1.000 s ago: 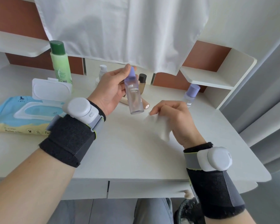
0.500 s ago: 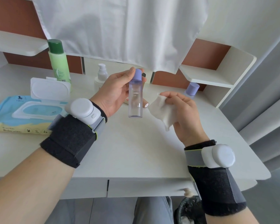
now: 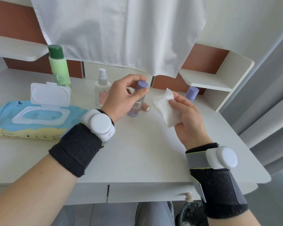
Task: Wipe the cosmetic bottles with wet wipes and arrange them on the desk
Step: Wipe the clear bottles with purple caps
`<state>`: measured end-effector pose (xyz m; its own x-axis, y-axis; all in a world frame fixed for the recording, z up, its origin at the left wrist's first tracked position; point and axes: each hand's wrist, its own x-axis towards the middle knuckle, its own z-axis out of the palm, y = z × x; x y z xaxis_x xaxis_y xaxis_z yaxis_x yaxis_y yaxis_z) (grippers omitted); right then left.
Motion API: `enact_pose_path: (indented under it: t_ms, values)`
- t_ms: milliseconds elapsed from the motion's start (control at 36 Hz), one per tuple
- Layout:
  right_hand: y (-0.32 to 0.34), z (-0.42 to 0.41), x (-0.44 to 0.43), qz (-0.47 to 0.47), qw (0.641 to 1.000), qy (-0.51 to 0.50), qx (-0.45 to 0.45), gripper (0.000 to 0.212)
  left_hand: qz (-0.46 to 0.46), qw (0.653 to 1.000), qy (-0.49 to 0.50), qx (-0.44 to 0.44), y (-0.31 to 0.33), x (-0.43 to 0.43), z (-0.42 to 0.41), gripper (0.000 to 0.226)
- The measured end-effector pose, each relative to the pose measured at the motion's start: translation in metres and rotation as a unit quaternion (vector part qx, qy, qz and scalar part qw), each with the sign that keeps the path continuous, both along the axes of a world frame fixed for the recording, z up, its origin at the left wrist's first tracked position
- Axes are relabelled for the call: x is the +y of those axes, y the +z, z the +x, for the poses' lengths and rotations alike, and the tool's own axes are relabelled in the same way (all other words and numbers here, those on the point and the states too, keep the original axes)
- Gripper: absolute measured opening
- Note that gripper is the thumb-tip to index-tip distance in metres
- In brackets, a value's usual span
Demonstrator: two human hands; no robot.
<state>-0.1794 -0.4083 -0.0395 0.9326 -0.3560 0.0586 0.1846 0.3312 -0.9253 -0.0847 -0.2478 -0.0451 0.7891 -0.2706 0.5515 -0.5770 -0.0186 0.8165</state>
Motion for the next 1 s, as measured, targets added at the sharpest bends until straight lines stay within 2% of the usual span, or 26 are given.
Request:
enact_pose_path:
  t_ms: [278, 361, 417, 500, 556, 722, 833, 1000]
  values:
    - [-0.001, 0.001, 0.0, 0.027, 0.999, 0.004, -0.017, 0.031, 0.044, 0.993, 0.077, -0.074, -0.006, -0.001, 0.002, 0.044]
    - [-0.001, 0.002, -0.001, 0.026, 0.999, -0.006, -0.027, 0.032, 0.039, 0.982, 0.136, -0.122, -0.002, -0.003, -0.003, 0.04]
    - [-0.001, 0.002, -0.001, 0.025, 0.999, -0.01, -0.034, 0.033, 0.005, 0.981, 0.144, -0.133, 0.003, -0.004, -0.008, 0.028]
    - [0.0, 0.002, -0.001, 0.031, 0.998, -0.02, -0.054, 0.036, -0.047, 0.993, 0.055, -0.09, 0.008, -0.007, -0.021, 0.013]
    - [-0.001, 0.002, -0.001, 0.027, 0.997, -0.026, -0.066, 0.036, -0.027, 0.997, 0.014, -0.066, 0.006, -0.01, -0.027, 0.009]
    - [0.001, -0.001, 0.001, 0.013, 0.994, -0.039, -0.105, 0.035, 0.011, 0.987, -0.105, 0.118, 0.006, -0.019, -0.034, 0.028]
    - [0.002, -0.001, 0.002, -0.016, 0.993, -0.046, -0.11, 0.034, 0.018, 0.979, -0.123, 0.16, 0.008, -0.019, -0.035, 0.022]
    - [0.002, -0.001, 0.006, -0.047, 0.992, -0.033, -0.113, 0.034, 0.04, 0.978, -0.13, 0.158, 0.01, -0.02, -0.037, 0.018]
